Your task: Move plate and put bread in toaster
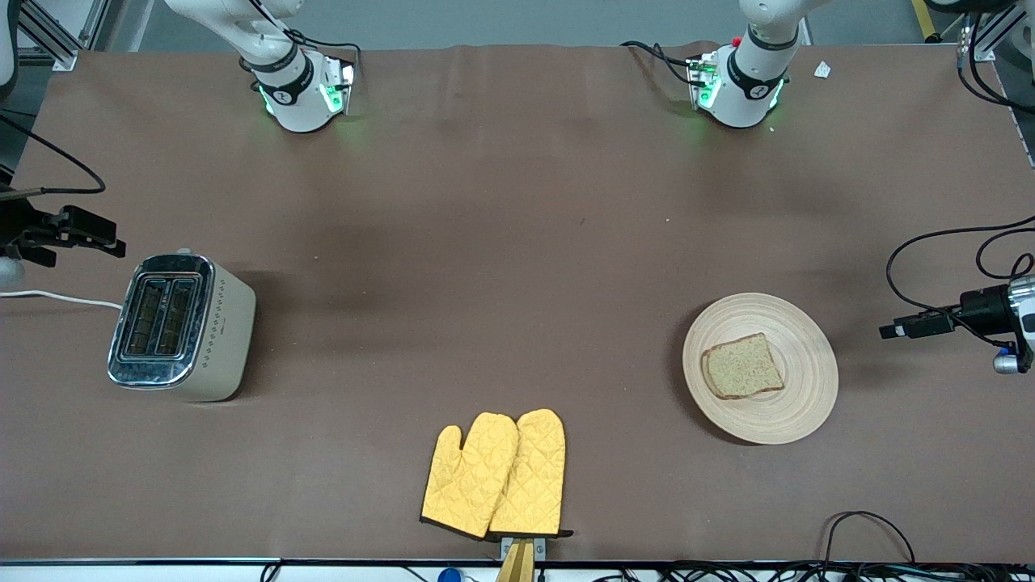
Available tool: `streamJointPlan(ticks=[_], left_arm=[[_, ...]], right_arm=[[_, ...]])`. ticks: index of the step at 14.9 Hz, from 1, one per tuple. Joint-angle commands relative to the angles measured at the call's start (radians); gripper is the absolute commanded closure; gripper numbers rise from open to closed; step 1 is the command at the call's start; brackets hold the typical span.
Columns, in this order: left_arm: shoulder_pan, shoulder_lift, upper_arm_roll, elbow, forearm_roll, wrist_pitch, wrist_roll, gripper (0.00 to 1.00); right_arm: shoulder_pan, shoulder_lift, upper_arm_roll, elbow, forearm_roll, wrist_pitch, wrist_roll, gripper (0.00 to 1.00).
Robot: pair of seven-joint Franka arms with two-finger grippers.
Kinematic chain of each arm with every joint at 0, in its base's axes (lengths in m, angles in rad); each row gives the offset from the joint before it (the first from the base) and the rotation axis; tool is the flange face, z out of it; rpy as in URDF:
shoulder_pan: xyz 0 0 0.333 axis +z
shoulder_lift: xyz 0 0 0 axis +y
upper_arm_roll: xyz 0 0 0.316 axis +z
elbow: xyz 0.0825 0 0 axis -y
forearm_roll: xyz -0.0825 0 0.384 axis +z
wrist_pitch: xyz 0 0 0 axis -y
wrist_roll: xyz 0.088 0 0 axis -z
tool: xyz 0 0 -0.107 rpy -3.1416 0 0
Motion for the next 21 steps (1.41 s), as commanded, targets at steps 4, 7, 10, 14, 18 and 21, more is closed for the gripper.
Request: streamJointPlan(ticks=[4, 7, 10, 14, 18, 21], left_arm=[[0.020, 0.136, -0.025, 0.090, -0.104, -0.019, 0.092, 0.25], [0.015, 0.147, -0.045, 0.090, -0.121, -0.019, 0.092, 0.36], [0.010, 0.159, -0.066, 0.090, -0.120, -0.019, 0.093, 0.40], [0.007, 0.186, -0.069, 0.092, -0.121, -0.017, 0.135, 0.42], [-0.008, 0.199, -0.072, 0.093, -0.123, -0.016, 0.135, 0.50], [-0.009, 0.201, -0.074, 0.093, -0.123, -0.016, 0.139, 0.55]], right_arm=[[-0.006, -0.028, 0.004, -0.083, 0.016, 0.050, 0.014, 0.00], [0.005, -0.024, 0.006, -0.106, 0.072, 0.102, 0.019, 0.00], [0.055, -0.010, 0.006, -0.189, 0.080, 0.266, 0.143, 0.00], [0.138, 0.123, 0.004, -0.188, 0.076, 0.372, 0.279, 0.00], [0.194, 0.219, 0.004, -0.183, 0.067, 0.430, 0.318, 0.00], [0.197, 0.298, 0.004, -0.179, 0.068, 0.484, 0.321, 0.00]])
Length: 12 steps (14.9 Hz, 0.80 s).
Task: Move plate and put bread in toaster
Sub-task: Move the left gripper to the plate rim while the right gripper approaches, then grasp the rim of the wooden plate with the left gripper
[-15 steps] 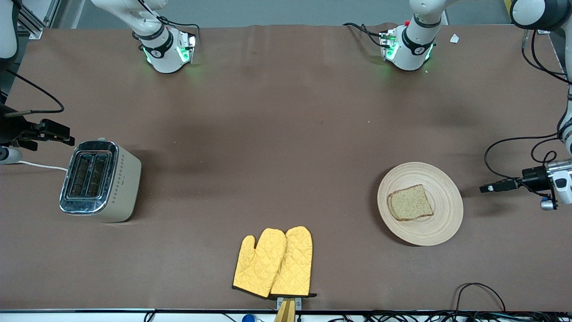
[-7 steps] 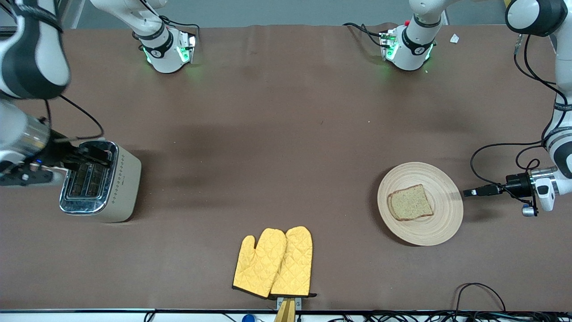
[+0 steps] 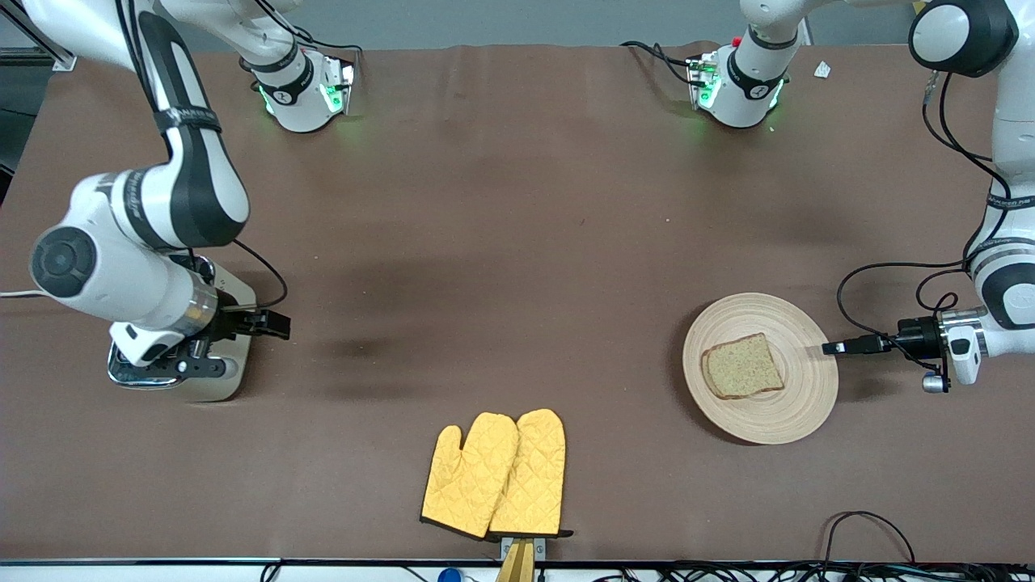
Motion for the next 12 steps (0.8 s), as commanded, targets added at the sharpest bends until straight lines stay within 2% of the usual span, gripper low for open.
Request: streamJointPlan(ticks=[1, 3, 6, 7, 9, 10, 12], left_arm=[[-0.002, 0.014, 0.000, 0.020, -0.017, -0.013, 0.021, 0.56], [-0.005, 0.018, 0.000, 0.023, -0.017, -0.013, 0.021, 0.61], [-0.015, 0.050, -0.001, 0.028, -0.019, -0.013, 0.094, 0.69], [-0.015, 0.051, -0.001, 0.028, -0.019, -0.013, 0.099, 0.70], [-0.015, 0.051, -0.001, 0.032, -0.017, -0.013, 0.099, 0.73], [-0.015, 0.051, -0.001, 0.034, -0.017, -0.013, 0.099, 0.75], [-0.015, 0.051, -0.001, 0.034, -0.017, -0.013, 0.099, 0.81]], right_arm=[[-0.015, 0.096, -0.004, 0.016, 0.012, 0.087, 0.017, 0.00], [-0.011, 0.116, -0.004, 0.016, 0.018, 0.123, 0.038, 0.00], [0.043, 0.116, 0.000, 0.014, 0.019, 0.121, 0.177, 0.00], [0.058, 0.116, 0.002, 0.016, 0.051, 0.121, 0.188, 0.00], [0.060, 0.113, 0.002, 0.016, 0.221, 0.118, 0.178, 0.00], [0.060, 0.113, 0.000, 0.016, 0.267, 0.120, 0.164, 0.00], [0.063, 0.116, 0.000, 0.016, 0.271, 0.120, 0.112, 0.00]])
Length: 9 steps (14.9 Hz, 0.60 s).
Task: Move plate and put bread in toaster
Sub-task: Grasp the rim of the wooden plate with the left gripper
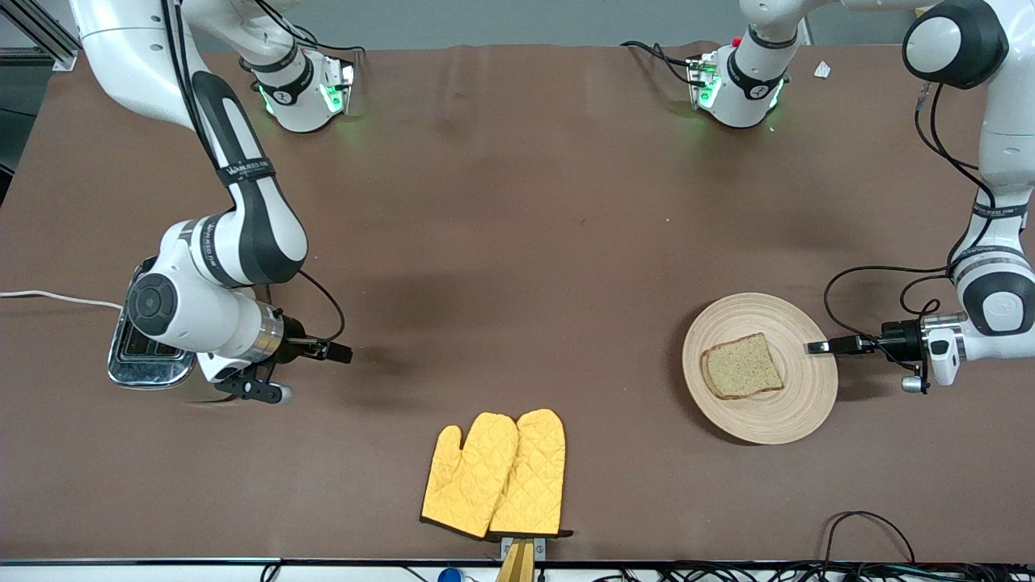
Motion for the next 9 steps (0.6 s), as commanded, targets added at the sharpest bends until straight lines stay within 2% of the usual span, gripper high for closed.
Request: streamJointPlan(ticks=[1, 5, 7, 9], left_arm=[[-0.002, 0.007, 0.001, 0.021, -0.017, -0.013, 0.015, 0.83], [-0.002, 0.001, 0.001, 0.023, -0.017, -0.013, 0.021, 0.97], [0.001, -0.003, -0.007, 0.035, -0.017, -0.016, 0.048, 0.99], [0.026, -0.005, -0.053, 0.056, -0.014, -0.031, 0.058, 1.00]], right_arm=[[-0.008, -0.011, -0.003, -0.006, 0.041, -0.011, -0.055, 0.00], [-0.002, -0.014, -0.005, -0.005, 0.032, -0.011, -0.063, 0.00], [-0.002, -0.014, -0.006, -0.006, 0.026, -0.011, -0.065, 0.00], [0.000, -0.014, -0.005, -0.005, 0.000, -0.011, -0.065, 0.00]])
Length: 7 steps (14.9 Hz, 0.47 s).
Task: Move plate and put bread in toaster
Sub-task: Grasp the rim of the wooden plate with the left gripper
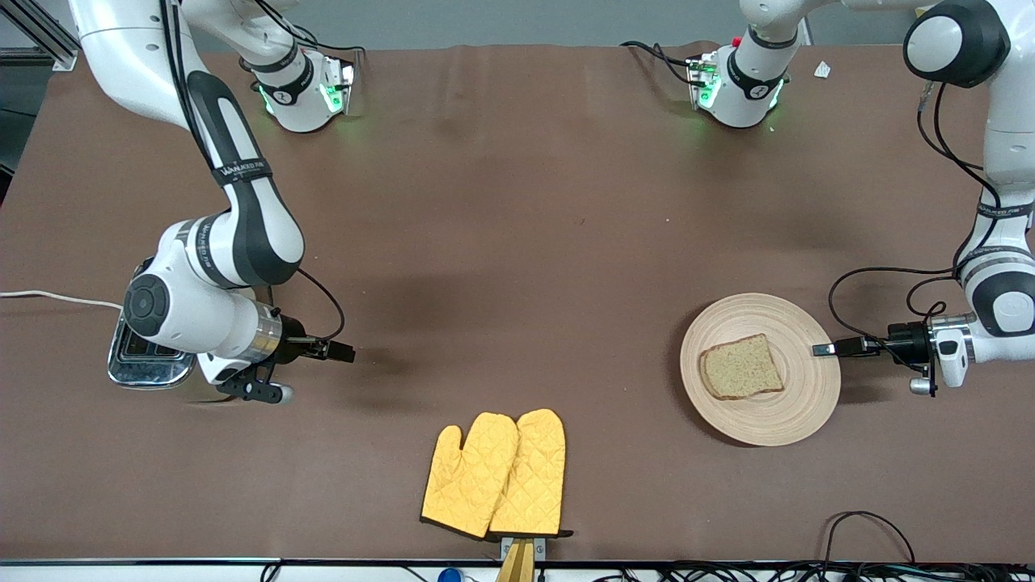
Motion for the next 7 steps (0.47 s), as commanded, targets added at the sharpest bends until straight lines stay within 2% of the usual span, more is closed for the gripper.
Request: streamJointPlan(ticks=[1, 5, 7], left_arm=[[0.022, -0.003, -0.049, 0.031, 0.003, -0.025, 0.011, 1.00], [0.019, -0.024, -0.107, 0.054, 0.003, -0.039, -0.012, 1.00], [0.023, -0.040, -0.173, 0.049, 0.001, -0.041, -0.047, 1.00]], right_arm=[[0.001, -0.014, -0.001, -0.006, -0.019, -0.010, -0.013, 0.00], [0.001, -0.013, -0.001, -0.001, -0.023, -0.007, -0.016, 0.00], [0.000, -0.013, -0.003, -0.006, -0.025, -0.008, -0.037, 0.00]])
